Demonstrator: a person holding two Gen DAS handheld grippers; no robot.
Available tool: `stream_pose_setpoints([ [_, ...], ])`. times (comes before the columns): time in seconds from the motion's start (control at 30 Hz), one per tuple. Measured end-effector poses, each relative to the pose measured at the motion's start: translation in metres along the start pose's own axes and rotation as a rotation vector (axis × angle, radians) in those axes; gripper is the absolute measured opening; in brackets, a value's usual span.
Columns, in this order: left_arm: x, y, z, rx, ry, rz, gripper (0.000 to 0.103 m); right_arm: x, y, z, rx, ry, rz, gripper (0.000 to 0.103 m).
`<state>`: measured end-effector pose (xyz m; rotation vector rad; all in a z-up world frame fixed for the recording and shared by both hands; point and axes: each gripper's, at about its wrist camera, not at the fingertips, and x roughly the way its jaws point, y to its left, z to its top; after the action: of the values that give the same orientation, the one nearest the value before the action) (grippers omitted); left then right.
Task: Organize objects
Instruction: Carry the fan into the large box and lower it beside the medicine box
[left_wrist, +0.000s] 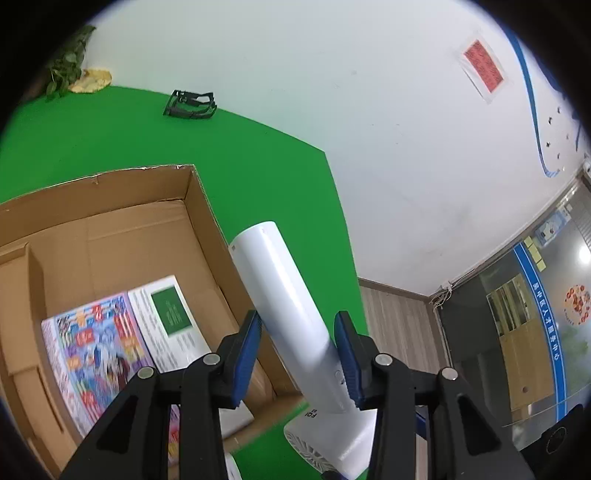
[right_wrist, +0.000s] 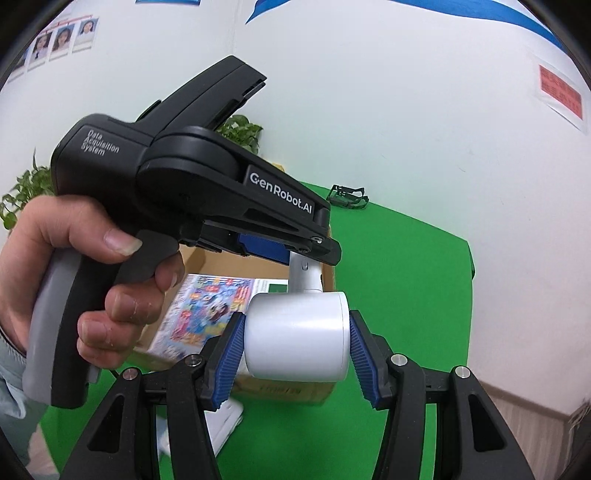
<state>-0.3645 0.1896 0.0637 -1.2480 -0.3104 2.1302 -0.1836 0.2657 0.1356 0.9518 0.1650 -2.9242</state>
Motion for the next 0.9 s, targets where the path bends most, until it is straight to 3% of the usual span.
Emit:
stream_pose_setpoints([
  [0.2, 0.037, 0.051, 0.014, -0.076, 0.052, -0.031, 0.038, 0.058, 0.001, 0.003, -0.042, 0.070, -0.015, 0.052],
  [0.43, 0.081, 0.091, 0.010, -0.158, 0.126, -0.020, 0.035, 0.122, 0.018, -0.020, -0.152, 0.170, -0.068, 0.052],
  [0.6, 0.101, 0.099, 0.007, -0.178, 0.173, -0.014, 0.034, 0.152, 0.030, -0.041, -0.196, 0.250, -0.100, 0.052],
  [0.9, 0.127, 0.079, 0.000, -0.146, 0.268, 0.045, 0.034, 0.166, 0.015, -0.055, -0.035, 0.387, -0.016, 0.054],
])
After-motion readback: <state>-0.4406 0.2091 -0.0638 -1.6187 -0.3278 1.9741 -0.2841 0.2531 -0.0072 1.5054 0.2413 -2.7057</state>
